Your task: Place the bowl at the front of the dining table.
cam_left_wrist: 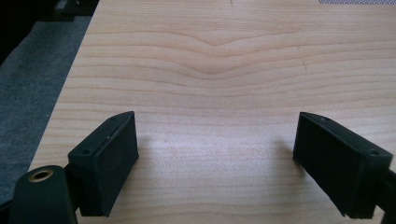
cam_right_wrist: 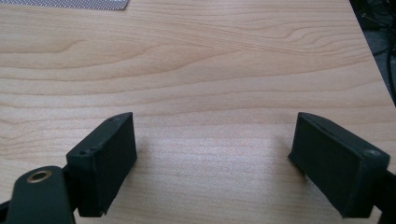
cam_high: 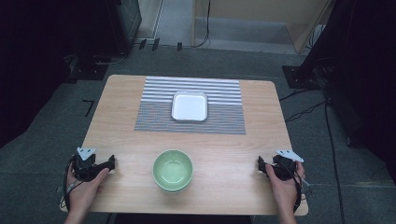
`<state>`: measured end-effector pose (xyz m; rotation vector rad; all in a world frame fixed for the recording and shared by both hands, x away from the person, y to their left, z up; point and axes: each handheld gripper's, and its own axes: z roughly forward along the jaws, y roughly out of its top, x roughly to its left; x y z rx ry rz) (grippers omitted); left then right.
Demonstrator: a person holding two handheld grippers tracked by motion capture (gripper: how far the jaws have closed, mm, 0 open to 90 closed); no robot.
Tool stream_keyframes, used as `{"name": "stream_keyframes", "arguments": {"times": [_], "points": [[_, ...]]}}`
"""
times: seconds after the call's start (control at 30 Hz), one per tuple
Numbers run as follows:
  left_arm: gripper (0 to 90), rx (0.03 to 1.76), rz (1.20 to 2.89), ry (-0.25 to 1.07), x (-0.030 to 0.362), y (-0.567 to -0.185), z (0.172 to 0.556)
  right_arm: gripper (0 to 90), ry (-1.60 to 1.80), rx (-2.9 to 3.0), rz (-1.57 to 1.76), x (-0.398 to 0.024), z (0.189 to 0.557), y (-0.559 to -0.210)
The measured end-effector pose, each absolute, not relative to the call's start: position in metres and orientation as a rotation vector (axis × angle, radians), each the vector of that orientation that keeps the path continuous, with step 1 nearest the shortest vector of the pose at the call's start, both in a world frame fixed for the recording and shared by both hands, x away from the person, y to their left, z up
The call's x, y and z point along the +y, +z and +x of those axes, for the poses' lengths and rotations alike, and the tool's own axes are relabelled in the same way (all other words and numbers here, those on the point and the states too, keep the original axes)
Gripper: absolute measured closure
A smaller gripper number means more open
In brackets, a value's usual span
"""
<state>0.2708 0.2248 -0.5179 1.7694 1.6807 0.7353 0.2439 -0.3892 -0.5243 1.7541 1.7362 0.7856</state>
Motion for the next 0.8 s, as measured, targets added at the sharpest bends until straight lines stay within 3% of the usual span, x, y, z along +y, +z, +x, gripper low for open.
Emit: {"name": "stream_keyframes", "arguments": {"times": [0.8], "points": [[13.4,1.670,1.779,0.707,0.2225,-0.5138,0.2712,9.5,0.773,1.722,1.772,-0.3864,0.2481,-0.5246]]}}
